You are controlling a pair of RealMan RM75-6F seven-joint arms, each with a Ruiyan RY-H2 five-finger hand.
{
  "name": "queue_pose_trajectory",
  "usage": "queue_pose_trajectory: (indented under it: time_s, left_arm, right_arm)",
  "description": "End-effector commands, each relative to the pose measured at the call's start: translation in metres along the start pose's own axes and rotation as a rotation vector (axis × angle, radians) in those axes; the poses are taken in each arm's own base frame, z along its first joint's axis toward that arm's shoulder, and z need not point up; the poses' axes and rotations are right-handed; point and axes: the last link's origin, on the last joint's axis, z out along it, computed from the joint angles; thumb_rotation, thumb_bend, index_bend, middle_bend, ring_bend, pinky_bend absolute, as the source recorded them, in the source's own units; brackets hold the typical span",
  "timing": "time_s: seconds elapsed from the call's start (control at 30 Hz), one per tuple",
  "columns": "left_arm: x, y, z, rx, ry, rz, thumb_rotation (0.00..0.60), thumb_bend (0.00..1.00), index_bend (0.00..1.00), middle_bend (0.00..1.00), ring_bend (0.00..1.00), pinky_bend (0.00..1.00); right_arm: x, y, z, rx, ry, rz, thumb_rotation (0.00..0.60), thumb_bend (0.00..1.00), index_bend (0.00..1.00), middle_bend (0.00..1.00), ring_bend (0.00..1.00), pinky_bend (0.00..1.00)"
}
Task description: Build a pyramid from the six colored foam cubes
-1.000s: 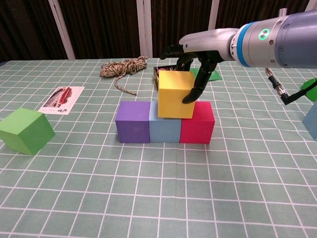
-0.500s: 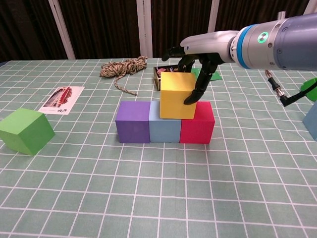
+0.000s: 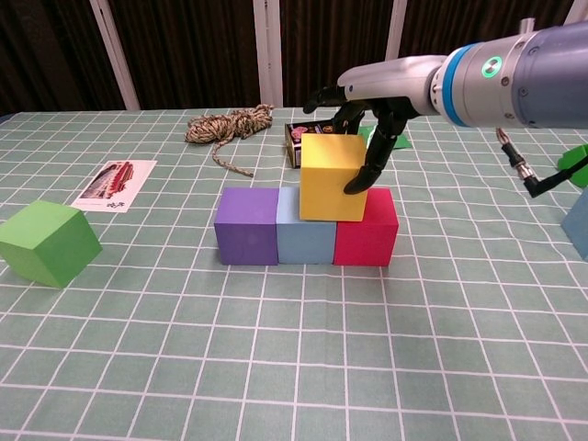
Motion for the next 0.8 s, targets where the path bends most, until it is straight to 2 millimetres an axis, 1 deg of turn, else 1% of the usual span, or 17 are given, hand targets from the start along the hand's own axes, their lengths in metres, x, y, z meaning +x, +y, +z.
queue_pose_trajectory:
  time_s: [0.03,0.8]
  left_arm:
    - [-0.0001,0.0002,-0.0002,-0.001,-0.001,0.000,0.600,0.10,0.00,0.02,0.00,0.00]
    - [-0.0001,0.0010,-0.0010,-0.004,-0.001,0.000,0.600,0.10,0.00,0.02,0.00,0.00]
  right_arm:
    - [0.0003,0.0001,-0.0003,-0.001,0.000,-0.001,0.600,0.24,0.00,0.43,0.27,0.04]
    - [-0.0030,0.0050,-0.0014,-0.020,-0.009,-0.004,0.600,0.24,0.00,0.43,0.27,0.04]
